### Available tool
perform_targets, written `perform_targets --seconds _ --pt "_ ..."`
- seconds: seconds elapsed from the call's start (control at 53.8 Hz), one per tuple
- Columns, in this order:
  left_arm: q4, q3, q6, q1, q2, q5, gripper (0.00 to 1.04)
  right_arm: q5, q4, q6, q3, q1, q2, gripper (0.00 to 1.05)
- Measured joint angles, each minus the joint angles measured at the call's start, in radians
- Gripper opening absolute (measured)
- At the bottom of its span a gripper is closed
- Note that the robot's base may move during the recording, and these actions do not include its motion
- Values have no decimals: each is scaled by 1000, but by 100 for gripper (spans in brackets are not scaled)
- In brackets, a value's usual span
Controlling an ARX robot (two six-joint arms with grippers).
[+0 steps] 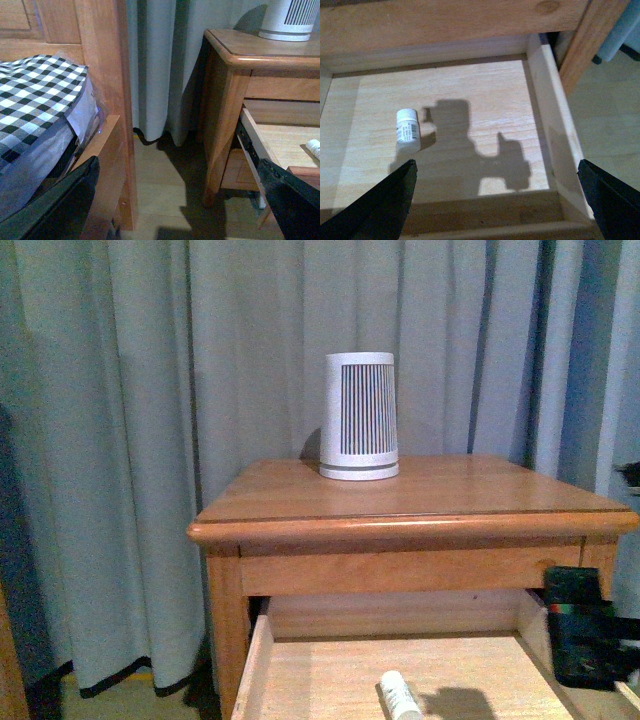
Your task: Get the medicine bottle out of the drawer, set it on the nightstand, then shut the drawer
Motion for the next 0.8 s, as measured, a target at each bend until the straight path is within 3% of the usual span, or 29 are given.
perform_targets --seconds 0.186,0.409,0.799 --pt "0 0 0 0 0 0 98 -39 -85 48 190 31 202 98" --pt "0 0 0 0 0 0 98 -16 -154 67 371 74 417 98" --pt "0 0 0 0 0 0 98 -8 -186 67 523 92 605 98"
